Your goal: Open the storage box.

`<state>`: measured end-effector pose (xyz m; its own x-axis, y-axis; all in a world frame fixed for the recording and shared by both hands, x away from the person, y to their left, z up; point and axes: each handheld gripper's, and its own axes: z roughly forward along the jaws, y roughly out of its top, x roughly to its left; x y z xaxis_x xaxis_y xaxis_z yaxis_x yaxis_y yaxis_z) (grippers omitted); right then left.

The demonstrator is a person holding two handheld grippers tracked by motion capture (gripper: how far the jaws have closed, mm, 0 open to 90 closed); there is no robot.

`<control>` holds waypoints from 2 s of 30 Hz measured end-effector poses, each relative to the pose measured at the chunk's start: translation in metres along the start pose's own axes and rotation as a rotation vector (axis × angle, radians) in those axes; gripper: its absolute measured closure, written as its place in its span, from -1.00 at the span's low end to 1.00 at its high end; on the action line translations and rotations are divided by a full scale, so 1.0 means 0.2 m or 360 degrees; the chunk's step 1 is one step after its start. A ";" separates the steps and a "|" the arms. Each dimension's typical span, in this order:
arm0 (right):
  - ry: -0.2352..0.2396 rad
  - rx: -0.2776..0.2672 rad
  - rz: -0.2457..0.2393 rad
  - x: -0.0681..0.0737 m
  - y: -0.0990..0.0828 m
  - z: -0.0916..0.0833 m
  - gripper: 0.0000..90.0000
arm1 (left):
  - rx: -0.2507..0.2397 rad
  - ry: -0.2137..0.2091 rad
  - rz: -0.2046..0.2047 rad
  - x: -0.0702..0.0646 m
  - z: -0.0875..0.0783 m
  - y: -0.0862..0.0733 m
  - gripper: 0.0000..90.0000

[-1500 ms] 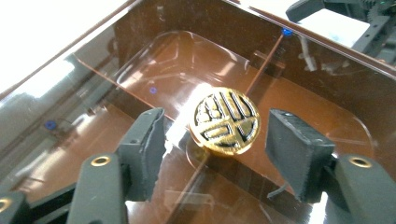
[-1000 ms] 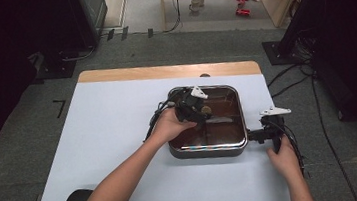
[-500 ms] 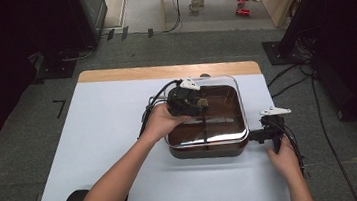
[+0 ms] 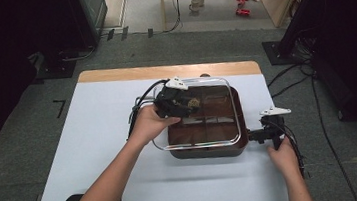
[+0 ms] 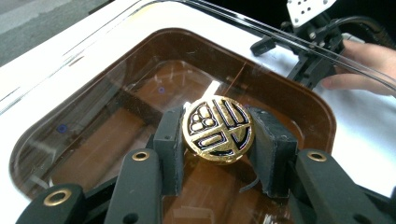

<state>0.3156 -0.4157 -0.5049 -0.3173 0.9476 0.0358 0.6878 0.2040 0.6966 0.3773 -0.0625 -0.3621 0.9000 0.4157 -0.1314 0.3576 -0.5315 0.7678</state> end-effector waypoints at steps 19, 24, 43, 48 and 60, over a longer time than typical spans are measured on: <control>0.0000 -0.0001 0.0000 0.00 0.00 0.00 -1.00 | 0.0003 0.0220 -0.0187 0.22 -0.28 -0.26 0.32; 0.0000 -0.0001 -0.0001 0.00 0.00 0.00 -1.00 | -0.0019 0.0259 -0.0266 0.32 -0.34 -0.33 0.32; 0.0000 -0.0002 0.0000 0.00 0.00 0.00 -1.00 | 0.0012 0.0483 -0.0484 0.59 -0.55 -0.60 0.32; 0.0000 -0.0002 0.0000 0.00 0.00 0.00 -1.00 | -0.0007 0.0513 -0.0560 0.65 -0.59 -0.65 0.32; 0.0000 -0.0002 0.0000 0.00 0.00 0.00 -1.00 | 0.0066 0.0631 -0.0633 0.78 -0.54 -0.82 0.32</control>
<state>0.3157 -0.4157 -0.5050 -0.3172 0.9477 0.0357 0.6870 0.2037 0.6975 0.4320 0.1690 -0.4401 0.5340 0.8313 -0.1540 0.6671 -0.3024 0.6808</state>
